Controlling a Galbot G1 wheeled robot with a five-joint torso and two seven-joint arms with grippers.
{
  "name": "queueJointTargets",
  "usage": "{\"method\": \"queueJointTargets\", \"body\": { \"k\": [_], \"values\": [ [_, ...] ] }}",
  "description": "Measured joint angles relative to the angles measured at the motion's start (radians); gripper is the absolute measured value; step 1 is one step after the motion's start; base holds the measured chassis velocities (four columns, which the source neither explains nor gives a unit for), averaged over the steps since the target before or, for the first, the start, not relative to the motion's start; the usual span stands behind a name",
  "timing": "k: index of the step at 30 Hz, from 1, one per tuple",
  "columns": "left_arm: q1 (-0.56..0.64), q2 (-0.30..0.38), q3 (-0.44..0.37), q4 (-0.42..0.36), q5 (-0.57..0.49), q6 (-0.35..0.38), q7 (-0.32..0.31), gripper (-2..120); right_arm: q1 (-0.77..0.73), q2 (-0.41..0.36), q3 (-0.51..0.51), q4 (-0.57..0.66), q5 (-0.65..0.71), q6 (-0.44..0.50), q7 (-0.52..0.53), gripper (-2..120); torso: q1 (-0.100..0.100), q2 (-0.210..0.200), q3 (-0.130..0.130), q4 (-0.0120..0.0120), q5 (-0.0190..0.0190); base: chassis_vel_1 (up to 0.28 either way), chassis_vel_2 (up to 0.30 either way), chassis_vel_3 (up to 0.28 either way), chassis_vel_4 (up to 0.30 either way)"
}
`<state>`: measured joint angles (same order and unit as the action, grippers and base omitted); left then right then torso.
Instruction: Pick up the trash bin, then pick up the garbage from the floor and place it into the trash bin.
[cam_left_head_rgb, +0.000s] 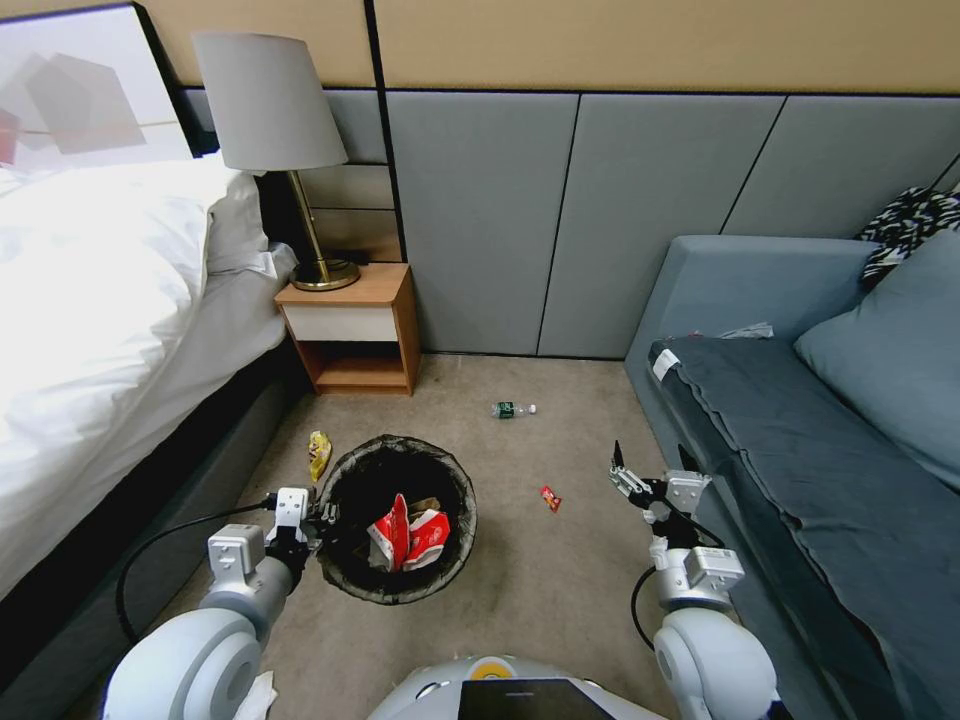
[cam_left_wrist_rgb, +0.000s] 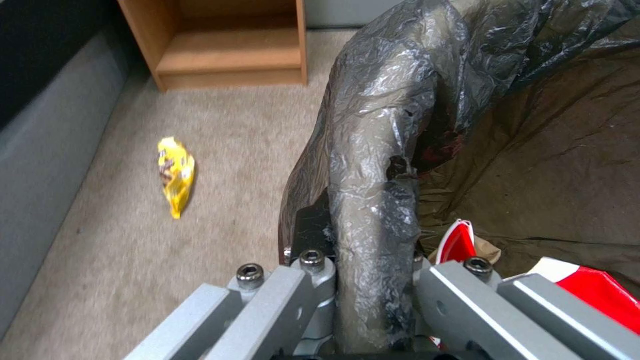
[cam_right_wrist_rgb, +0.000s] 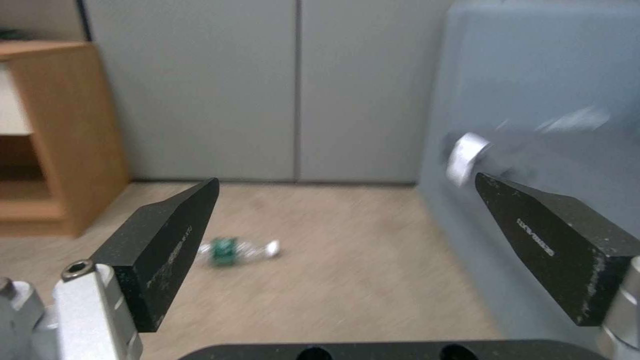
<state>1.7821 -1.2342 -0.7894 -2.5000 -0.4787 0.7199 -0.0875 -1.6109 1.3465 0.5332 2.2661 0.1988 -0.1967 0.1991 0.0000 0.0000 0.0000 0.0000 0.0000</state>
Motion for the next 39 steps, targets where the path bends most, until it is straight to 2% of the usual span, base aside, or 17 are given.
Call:
{"method": "queueJointTargets", "body": {
  "k": [3,10,11,14,16,18,24,30,32,33,36,39],
  "values": [
    [0.015,0.002,-0.001,0.000,0.000,-0.004,-0.001,2,0.038,-0.025,-0.008,-0.052,0.042,-0.005,-0.021,100,0.000,0.000,0.000,0.0002,0.0002,0.000,0.000,0.000,0.000],
    [0.054,0.024,-0.024,0.000,-0.001,-0.035,0.000,2,0.166,-0.077,-0.084,-0.273,0.105,0.010,-0.082,100,0.000,0.000,0.000,-0.0001,0.0002,0.000,0.000,0.000,0.000],
    [0.054,0.024,-0.024,0.000,-0.001,-0.035,0.000,2,0.166,-0.077,-0.084,-0.273,0.105,0.010,-0.082,100,0.000,0.000,0.000,-0.0001,0.0002,0.000,0.000,0.000,0.000],
    [0.072,0.024,-0.028,0.000,-0.001,-0.059,0.000,2,0.264,-0.091,-0.152,-0.439,0.170,0.043,-0.129,100,0.000,0.000,0.000,0.0002,0.0001,0.000,0.000,0.000,0.000],
    [0.072,0.024,-0.028,0.000,-0.001,-0.059,0.000,2,0.264,-0.091,-0.152,-0.439,0.170,0.043,-0.129,100,0.000,0.000,0.000,0.0002,0.0001,0.000,0.000,0.000,0.000],
    [0.073,0.031,-0.033,0.000,-0.001,-0.079,0.000,2,0.348,-0.090,-0.194,-0.585,0.195,0.062,-0.172,100,0.000,0.000,0.000,-0.0005,0.0000,0.000,0.000,0.000,0.000],
    [0.086,0.031,-0.042,0.000,-0.002,-0.088,0.003,2,0.488,-0.062,-0.234,-0.828,0.164,0.115,-0.235,100,0.000,0.000,0.000,0.0000,0.0001,0.000,0.000,0.000,0.000],
    [0.089,0.021,-0.042,0.000,0.005,-0.088,0.005,2,0.572,-0.037,-0.256,-0.971,0.123,0.153,-0.273,100,0.000,0.000,0.000,0.0001,0.0000,0.000,0.000,0.000,0.000],
    [0.089,0.006,-0.042,0.000,0.014,-0.087,0.011,2,0.613,-0.020,-0.262,-1.067,0.082,0.196,-0.292,100,0.000,0.000,0.000,-0.0001,-0.0001,0.000,0.000,0.000,0.000],
    [0.089,0.006,-0.042,0.000,0.014,-0.087,0.011,2,0.613,-0.020,-0.262,-1.067,0.082,0.196,-0.292,100,0.000,0.000,0.000,-0.0001,-0.0001,0.000,0.000,0.000,0.000],
    [0.104,-0.009,-0.041,0.000,0.031,-0.087,0.025,2,0.668,0.002,-0.266,-1.198,0.034,0.254,-0.315,100,0.000,0.000,0.000,0.0000,0.0001,0.000,0.000,0.000,0.000],
    [0.109,-0.012,-0.045,0.000,0.033,-0.087,0.025,2,0.700,0.015,-0.266,-1.270,0.017,0.286,-0.324,100,0.000,0.000,0.000,0.0000,0.0001,0.000,0.000,0.000,0.000]
  ]
}}
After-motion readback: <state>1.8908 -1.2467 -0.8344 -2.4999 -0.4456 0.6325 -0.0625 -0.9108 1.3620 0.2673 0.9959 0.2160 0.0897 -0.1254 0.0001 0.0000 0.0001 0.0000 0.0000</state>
